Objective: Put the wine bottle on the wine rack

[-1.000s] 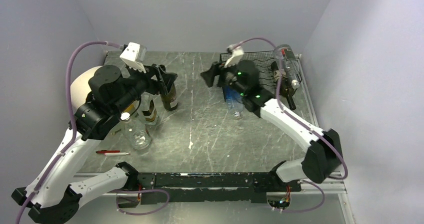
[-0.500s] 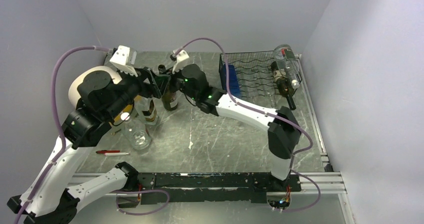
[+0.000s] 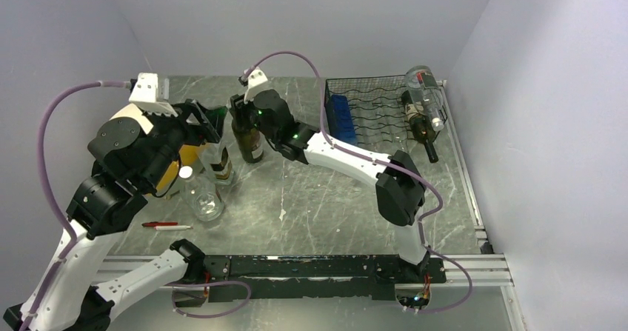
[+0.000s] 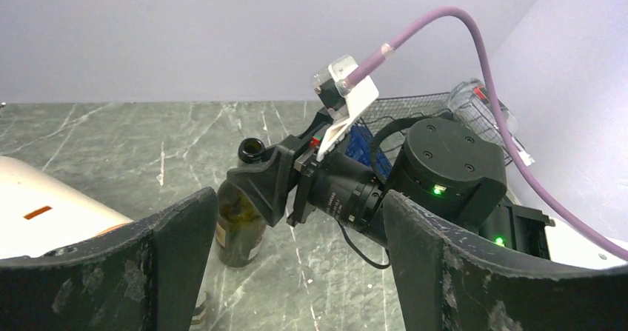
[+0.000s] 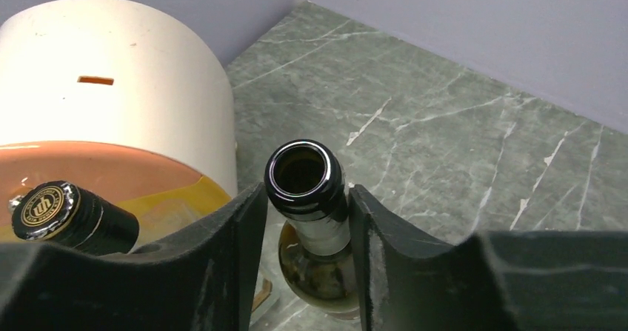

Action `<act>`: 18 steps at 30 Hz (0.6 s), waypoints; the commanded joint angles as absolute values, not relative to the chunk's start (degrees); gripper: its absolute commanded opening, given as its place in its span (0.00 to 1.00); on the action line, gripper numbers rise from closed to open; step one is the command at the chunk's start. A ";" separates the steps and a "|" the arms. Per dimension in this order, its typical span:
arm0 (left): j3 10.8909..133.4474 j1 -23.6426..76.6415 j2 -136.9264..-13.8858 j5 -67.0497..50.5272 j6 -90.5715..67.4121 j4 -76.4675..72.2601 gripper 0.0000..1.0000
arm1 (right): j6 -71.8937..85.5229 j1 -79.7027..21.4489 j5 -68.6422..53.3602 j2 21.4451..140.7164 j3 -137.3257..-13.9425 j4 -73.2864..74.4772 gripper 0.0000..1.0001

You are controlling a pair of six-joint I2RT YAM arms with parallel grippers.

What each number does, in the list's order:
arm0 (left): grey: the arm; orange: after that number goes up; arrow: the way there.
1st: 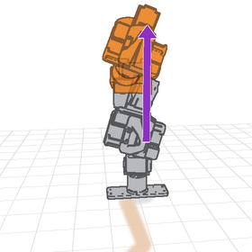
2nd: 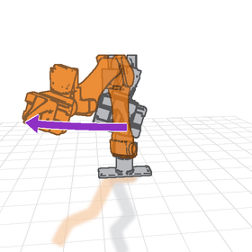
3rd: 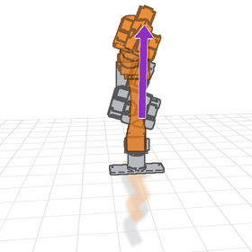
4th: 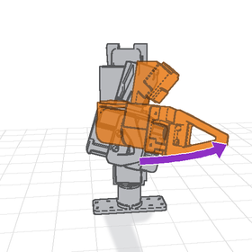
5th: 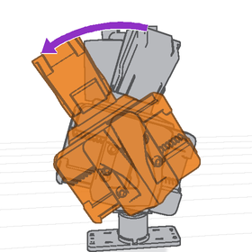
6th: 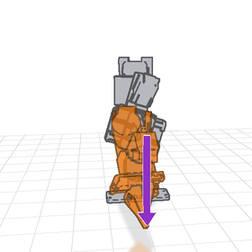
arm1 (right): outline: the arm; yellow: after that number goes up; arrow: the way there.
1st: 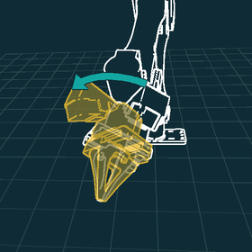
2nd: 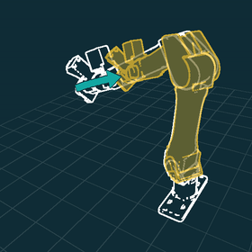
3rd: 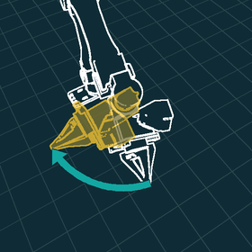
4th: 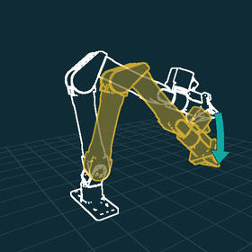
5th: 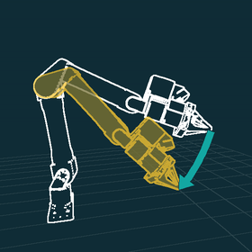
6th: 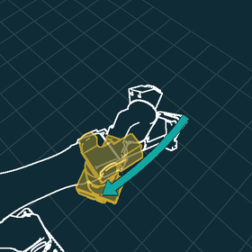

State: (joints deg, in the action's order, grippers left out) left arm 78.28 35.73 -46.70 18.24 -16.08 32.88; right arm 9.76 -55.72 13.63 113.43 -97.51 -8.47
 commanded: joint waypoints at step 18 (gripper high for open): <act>78.37 35.84 -51.44 19.68 -19.77 36.13 0.93 | -1.36 -55.86 15.36 96.40 -67.33 -25.12 0.00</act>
State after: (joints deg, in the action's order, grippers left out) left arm 79.94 35.73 -51.42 21.65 -18.83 36.60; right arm 0.56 -56.01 14.50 102.32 -78.41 -20.51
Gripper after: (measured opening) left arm 0.914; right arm 0.261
